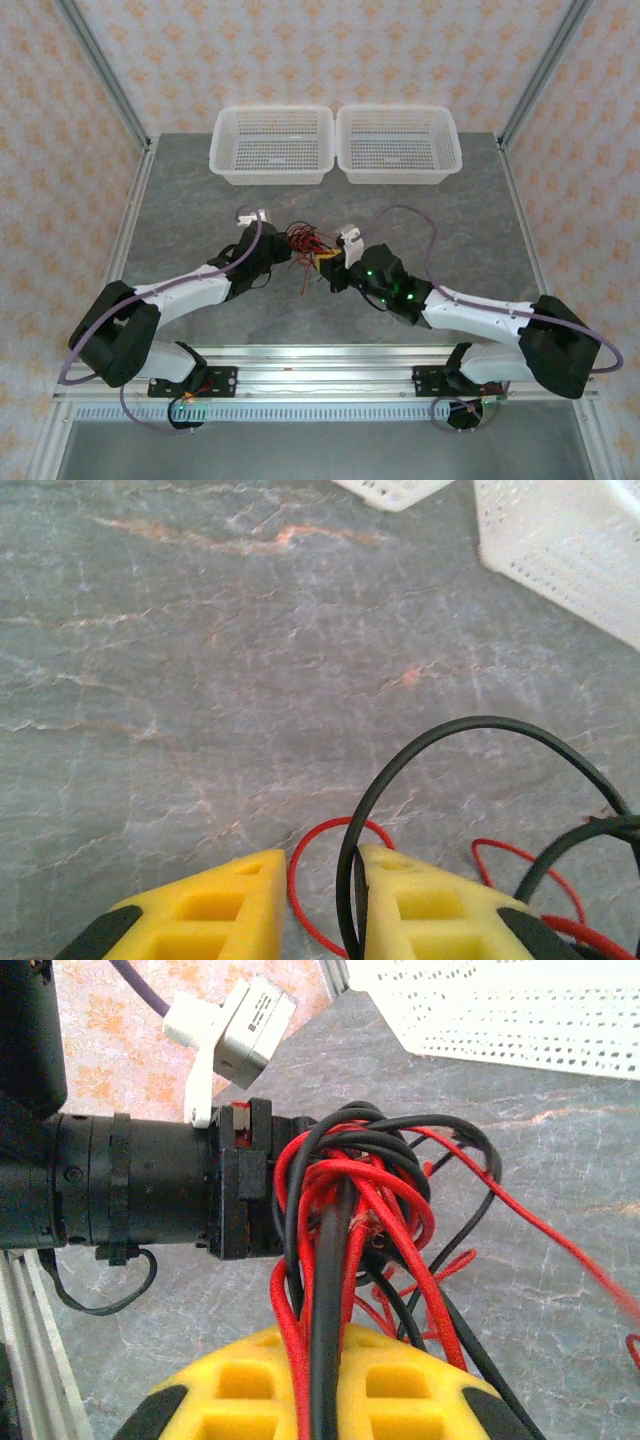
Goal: Untangle the cables
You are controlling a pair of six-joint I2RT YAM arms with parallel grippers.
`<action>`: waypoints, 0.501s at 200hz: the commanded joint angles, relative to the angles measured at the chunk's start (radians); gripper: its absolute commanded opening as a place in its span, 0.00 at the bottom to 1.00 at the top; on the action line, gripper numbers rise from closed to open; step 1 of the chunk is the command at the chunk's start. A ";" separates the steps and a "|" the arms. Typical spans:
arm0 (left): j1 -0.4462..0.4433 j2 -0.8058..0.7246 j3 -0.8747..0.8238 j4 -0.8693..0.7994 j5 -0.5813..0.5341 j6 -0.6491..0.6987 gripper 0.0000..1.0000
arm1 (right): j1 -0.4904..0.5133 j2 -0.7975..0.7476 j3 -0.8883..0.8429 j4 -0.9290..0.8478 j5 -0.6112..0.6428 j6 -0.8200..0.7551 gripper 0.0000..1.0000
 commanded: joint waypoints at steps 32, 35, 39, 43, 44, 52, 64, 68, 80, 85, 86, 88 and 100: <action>0.004 -0.220 -0.048 -0.081 0.050 0.039 0.36 | -0.041 0.039 0.076 -0.096 0.012 0.081 0.00; 0.004 -0.238 -0.045 -0.101 0.049 0.046 0.37 | -0.046 0.043 0.078 -0.100 0.010 0.085 0.00; 0.005 -0.267 -0.041 -0.130 0.045 0.054 0.38 | -0.049 0.049 0.082 -0.103 0.005 0.089 0.00; 0.004 -0.294 -0.036 -0.162 0.040 0.062 0.40 | -0.055 0.054 0.083 -0.105 0.002 0.093 0.00; 0.004 -0.301 -0.035 -0.170 0.038 0.064 0.40 | -0.056 0.056 0.083 -0.105 0.001 0.094 0.00; 0.004 -0.351 -0.022 -0.228 0.030 0.081 0.42 | -0.065 0.064 0.085 -0.103 -0.014 0.093 0.00; 0.002 -0.419 -0.005 -0.302 0.033 0.101 0.46 | -0.071 0.075 0.085 -0.097 -0.026 0.086 0.00; 0.002 -0.437 0.001 -0.323 0.035 0.106 0.47 | -0.073 0.079 0.086 -0.095 -0.032 0.080 0.00; 0.001 -0.473 0.019 -0.368 0.056 0.116 0.49 | -0.075 0.087 0.087 -0.088 -0.054 0.063 0.00; 0.000 -0.482 0.024 -0.379 0.072 0.118 0.50 | -0.076 0.089 0.088 -0.083 -0.063 0.054 0.00; 0.001 -0.483 0.026 -0.380 0.075 0.119 0.50 | -0.075 0.088 0.089 -0.082 -0.066 0.052 0.00; 0.001 -0.484 0.029 -0.382 0.080 0.120 0.51 | -0.076 0.090 0.088 -0.080 -0.069 0.049 0.00; -0.001 -0.484 0.035 -0.379 0.125 0.122 0.54 | -0.077 0.092 0.090 -0.072 -0.094 0.029 0.00</action>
